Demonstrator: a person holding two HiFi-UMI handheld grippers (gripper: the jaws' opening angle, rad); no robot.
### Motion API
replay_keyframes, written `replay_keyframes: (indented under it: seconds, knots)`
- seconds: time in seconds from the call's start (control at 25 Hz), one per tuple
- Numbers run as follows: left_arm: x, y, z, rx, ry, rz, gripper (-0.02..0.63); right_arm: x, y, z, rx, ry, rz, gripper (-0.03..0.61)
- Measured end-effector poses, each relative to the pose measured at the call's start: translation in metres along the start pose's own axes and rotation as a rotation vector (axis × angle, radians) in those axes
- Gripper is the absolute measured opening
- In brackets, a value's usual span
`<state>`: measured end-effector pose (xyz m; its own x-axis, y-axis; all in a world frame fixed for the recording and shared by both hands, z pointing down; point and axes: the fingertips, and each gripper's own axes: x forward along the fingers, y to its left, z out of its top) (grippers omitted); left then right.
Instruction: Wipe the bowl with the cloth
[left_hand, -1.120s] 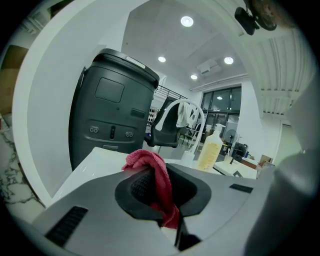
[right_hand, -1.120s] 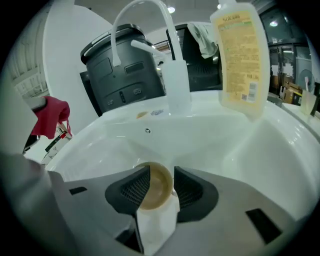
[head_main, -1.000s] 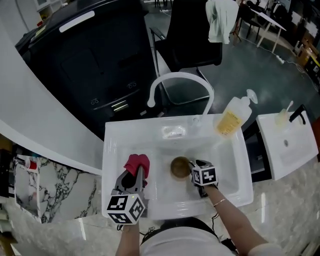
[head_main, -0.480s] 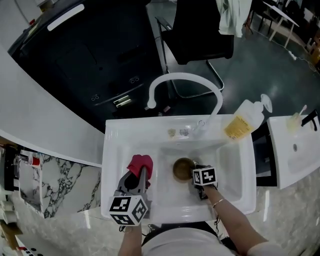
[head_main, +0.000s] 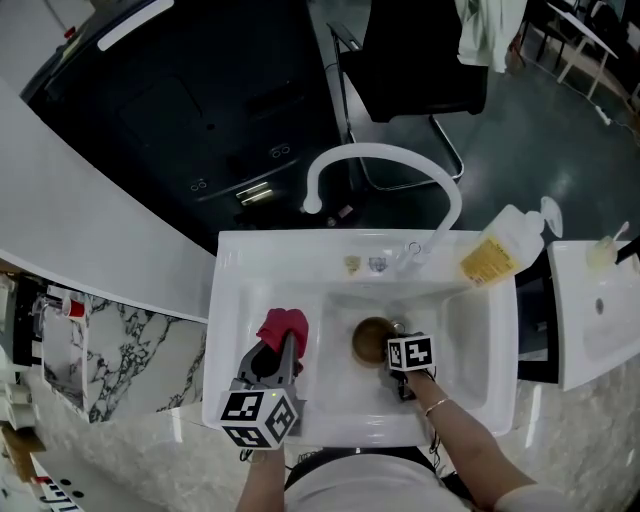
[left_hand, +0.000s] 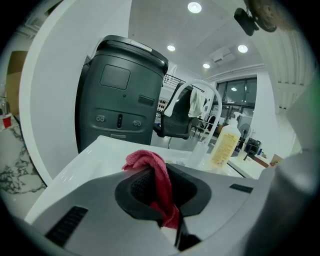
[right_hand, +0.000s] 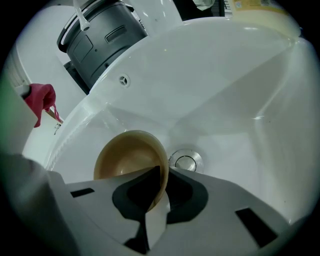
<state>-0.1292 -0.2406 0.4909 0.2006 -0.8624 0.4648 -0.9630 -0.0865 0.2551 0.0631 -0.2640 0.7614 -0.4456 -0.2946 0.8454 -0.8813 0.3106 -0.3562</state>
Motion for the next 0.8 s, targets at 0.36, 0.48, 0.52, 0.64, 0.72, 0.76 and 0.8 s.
replay_keyframes:
  seconds: [0.36, 0.48, 0.52, 0.64, 0.72, 0.76, 0.8]
  knots:
    - [-0.004, -0.008, 0.000, 0.015, -0.009, -0.018, 0.044, -0.023, 0.009, 0.013, -0.040, -0.041, -0.018, 0.018]
    - [-0.006, -0.013, 0.000, 0.022, -0.015, -0.033, 0.044, -0.042, 0.019, 0.026, -0.047, -0.100, -0.004, 0.018]
    - [-0.007, -0.015, 0.000, 0.025, -0.018, -0.040, 0.044, -0.049, 0.023, 0.031, -0.043, -0.127, 0.005, 0.017]
    - [-0.012, -0.021, 0.002, 0.036, -0.034, -0.062, 0.044, -0.075, 0.034, 0.045, -0.046, -0.203, 0.009, 0.015]
    - [-0.017, -0.024, 0.005, 0.043, -0.047, -0.075, 0.044, -0.096, 0.042, 0.053, -0.059, -0.249, -0.004, 0.015]
    - [-0.019, -0.026, 0.006, 0.046, -0.054, -0.082, 0.044, -0.106, 0.046, 0.057, -0.063, -0.274, -0.007, 0.015]
    - [-0.022, -0.028, 0.008, 0.050, -0.061, -0.089, 0.044, -0.117, 0.050, 0.061, -0.066, -0.301, -0.009, 0.015]
